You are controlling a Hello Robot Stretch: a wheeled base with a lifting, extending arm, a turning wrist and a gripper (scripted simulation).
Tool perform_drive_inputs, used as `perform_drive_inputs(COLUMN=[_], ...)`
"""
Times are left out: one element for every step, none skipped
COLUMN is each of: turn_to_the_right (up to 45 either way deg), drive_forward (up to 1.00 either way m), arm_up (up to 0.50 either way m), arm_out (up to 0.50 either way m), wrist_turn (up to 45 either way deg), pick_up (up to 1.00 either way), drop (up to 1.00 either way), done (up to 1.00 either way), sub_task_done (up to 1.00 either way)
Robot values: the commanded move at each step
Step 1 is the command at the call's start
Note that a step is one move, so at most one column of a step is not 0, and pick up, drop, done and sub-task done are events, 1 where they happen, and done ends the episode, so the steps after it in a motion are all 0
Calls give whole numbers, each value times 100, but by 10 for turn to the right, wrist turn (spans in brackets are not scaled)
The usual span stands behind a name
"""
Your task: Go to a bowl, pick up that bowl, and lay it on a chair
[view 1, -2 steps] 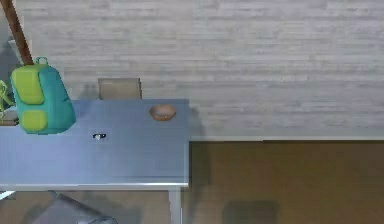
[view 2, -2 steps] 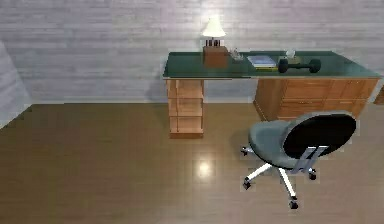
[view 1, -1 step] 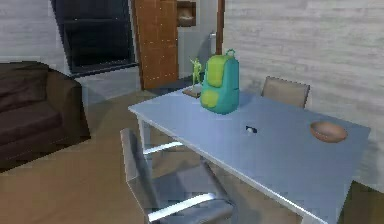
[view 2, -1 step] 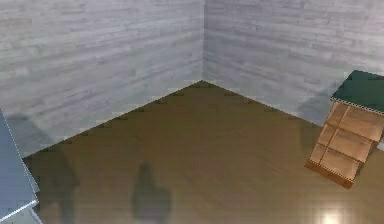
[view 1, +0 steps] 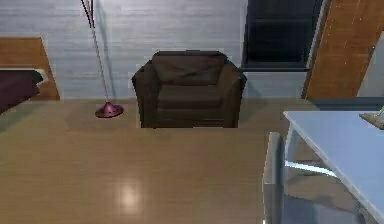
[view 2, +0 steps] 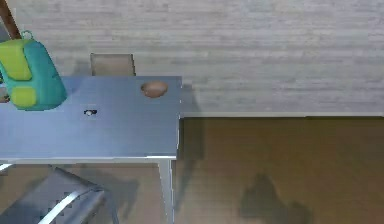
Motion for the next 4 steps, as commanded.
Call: perform_drive_inputs(turn_to_the_right=[450,450,180,0], drive_forward=[0,0,0,70], arm_up=[0,0,0,0], arm_out=[0,0,0,0], wrist_turn=[0,0,0,0], pick_up=[0,0,0,0], drop=[0,0,0,0], done=[0,0,0,0], sub_task_done=[0,0,0,0])
